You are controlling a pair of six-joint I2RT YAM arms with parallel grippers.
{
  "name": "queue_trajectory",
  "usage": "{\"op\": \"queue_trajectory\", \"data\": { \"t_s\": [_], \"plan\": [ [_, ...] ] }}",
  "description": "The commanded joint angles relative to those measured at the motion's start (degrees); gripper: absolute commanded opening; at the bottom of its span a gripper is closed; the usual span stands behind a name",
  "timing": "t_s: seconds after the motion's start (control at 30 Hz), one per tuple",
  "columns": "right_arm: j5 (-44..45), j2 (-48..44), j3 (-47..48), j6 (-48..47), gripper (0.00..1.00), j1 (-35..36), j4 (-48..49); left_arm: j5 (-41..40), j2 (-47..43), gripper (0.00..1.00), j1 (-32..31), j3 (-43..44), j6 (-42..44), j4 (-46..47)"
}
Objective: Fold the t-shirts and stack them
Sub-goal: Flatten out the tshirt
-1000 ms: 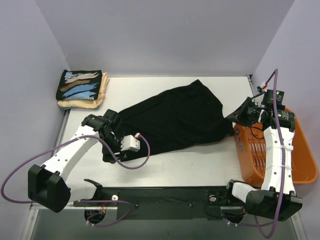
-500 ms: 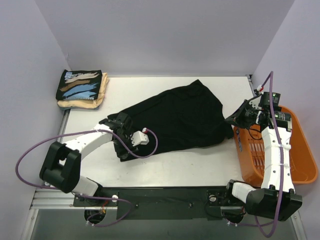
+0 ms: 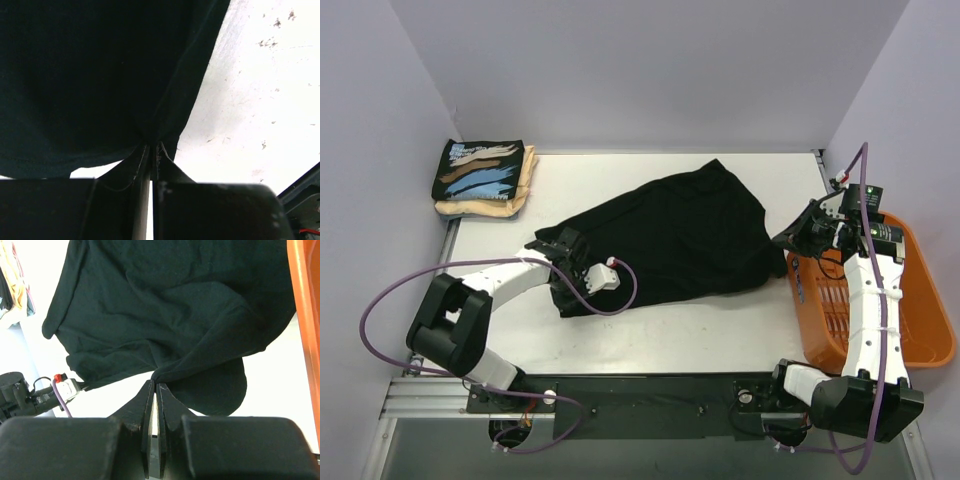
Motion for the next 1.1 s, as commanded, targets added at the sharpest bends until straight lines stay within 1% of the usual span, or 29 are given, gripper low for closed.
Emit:
{"op": "queue_trajectory", "data": {
  "t_s": [0.0,0.03,0.1,0.2,0.33,0.37,0.4,0.43,0.5,0.6,0.67,0.7,0.73,0.77,0.8,0.83,0.87,0.9,0.93,0.97,1.07],
  "plan": [
    [0.02,-0.22,1.06,-0.94,0.00,-0.43,0.84,2.08,-2.95,0.21,-0.01,3.10,1.44,-3.00],
    [0.02,-0.13,1.24,-1.03,0.00,-0.52,0.75,2.17,-2.95,0.27,0.08,3.37,1.53,-3.18],
    [0.02,0.05,1.24,-1.12,0.00,-0.52,0.66,2.08,-2.87,0.31,0.35,3.72,1.53,-3.01],
    [-0.42,-0.13,1.33,-1.38,0.00,-0.61,0.75,2.69,-2.51,0.31,1.92,4.77,1.35,-2.65],
    [-0.42,-0.92,1.06,-1.73,0.00,-1.04,0.66,2.70,-0.93,0.24,3.07,5.22,2.58,-3.96],
    [-0.33,-1.01,0.89,-1.82,0.00,-1.13,0.66,2.96,-0.67,0.18,3.07,5.30,3.02,-4.32],
    [-0.50,-1.09,0.71,-1.91,0.00,-1.31,0.75,3.31,-0.58,0.15,3.07,5.13,3.11,-4.85],
    [-0.42,-1.27,0.62,-1.91,0.00,-1.40,0.66,3.58,-0.67,0.09,2.98,5.13,3.11,-5.02],
    [-0.42,-1.45,0.45,-1.99,0.00,-1.49,0.66,4.10,-1.10,0.00,2.98,5.91,2.58,-5.73],
    [-0.85,-1.80,1.58,-1.91,0.00,-2.36,0.49,3.67,-3.55,0.00,3.77,8.81,0.13,-6.96],
    [-1.47,-1.62,4.91,-1.12,0.00,-3.50,0.31,3.06,-5.75,0.00,6.75,14.42,-2.06,-8.19],
    [-1.47,-1.62,6.93,-0.94,0.00,-3.77,0.05,2.88,-6.55,0.00,10.50,20.36,-2.95,-8.45],
    [-1.21,-1.19,10.87,-0.16,0.00,-4.12,0.04,2.87,-7.69,0.00,12.28,24.16,-4.09,-8.63],
    [-0.86,-0.92,13.69,0.20,0.00,-4.30,0.13,2.27,-8.13,0.00,15.95,30.81,-4.53,-9.15],
    [-0.94,-0.22,19.46,0.99,0.00,-4.30,0.05,1.65,-8.31,0.00,17.56,35.14,-4.97,-9.68],
    [-1.55,0.04,22.13,1.52,0.00,-4.38,0.13,1.12,-8.14,0.00,19.49,43.28,-4.89,-11.95],
    [-1.91,0.92,27.99,2.22,0.00,-4.39,0.05,1.03,-7.44,0.00,21.07,46.84,-4.72,-13.19],
    [-2.43,1.54,30.57,2.66,0.00,-4.39,-0.04,1.29,-7.09,0.00,21.70,53.75,-4.54,-16.16],
    [-2.61,1.80,35.90,3.27,0.00,-4.39,-0.13,1.12,-6.74,0.00,22.14,56.25,-3.67,-17.58],
    [-2.61,1.98,38.65,3.54,0.00,-4.39,-0.04,0.25,-6.82,0.00,22.14,60.98,-2.88,-19.60],
    [-1.82,1.63,48.31,3.98,0.00,-4.39,-0.13,-4.84,-8.04,0.00,22.32,68.30,-1.81,-21.11]
  ]
}}
